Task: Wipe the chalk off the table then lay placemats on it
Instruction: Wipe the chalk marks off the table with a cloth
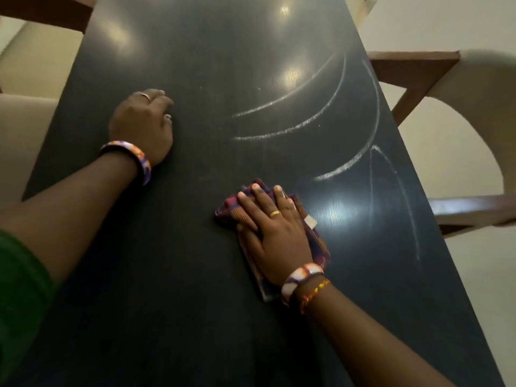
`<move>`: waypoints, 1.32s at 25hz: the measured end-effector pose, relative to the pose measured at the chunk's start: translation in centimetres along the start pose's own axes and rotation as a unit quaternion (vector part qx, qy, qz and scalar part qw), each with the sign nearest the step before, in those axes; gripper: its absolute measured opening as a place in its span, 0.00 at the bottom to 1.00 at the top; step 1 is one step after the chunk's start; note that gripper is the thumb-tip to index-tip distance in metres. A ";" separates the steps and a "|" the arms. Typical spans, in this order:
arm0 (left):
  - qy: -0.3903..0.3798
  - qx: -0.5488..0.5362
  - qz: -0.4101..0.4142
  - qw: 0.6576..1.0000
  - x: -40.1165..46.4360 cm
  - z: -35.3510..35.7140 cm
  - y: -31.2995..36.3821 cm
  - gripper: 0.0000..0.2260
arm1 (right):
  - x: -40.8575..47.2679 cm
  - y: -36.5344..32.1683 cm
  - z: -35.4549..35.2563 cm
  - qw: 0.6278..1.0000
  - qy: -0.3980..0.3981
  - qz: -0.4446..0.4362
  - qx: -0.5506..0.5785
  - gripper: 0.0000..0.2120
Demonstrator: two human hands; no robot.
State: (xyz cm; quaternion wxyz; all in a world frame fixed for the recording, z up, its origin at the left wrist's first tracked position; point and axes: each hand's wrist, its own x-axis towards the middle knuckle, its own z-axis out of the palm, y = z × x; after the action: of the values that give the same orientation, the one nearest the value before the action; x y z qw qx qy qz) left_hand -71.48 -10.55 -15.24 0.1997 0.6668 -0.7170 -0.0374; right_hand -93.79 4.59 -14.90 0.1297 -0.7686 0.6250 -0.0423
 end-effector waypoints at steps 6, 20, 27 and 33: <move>-0.036 -0.013 -0.109 0.993 5.9 2.6 1.3 0.22 | 22.6 -0.6 -1.1 0.999 0.027 0.021 0.010 0.24; -0.035 -0.002 -0.105 0.994 5.6 3.1 0.8 0.23 | 27.4 -2.5 -0.9 0.999 0.031 -0.009 0.015 0.24; -0.051 -0.012 -0.094 0.994 5.4 2.7 0.8 0.22 | 22.0 4.6 -2.6 0.993 0.083 0.073 0.031 0.23; -0.085 0.030 -0.055 0.994 5.4 3.3 1.6 0.26 | 10.6 3.1 -1.6 0.997 0.052 0.052 -0.019 0.27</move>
State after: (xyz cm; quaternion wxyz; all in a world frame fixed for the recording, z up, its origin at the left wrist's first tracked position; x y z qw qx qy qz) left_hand -74.25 -16.34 -16.44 0.1157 0.7051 -0.6947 -0.0830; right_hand -94.84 -6.54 -15.20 0.0846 -0.7345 0.6704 -0.0634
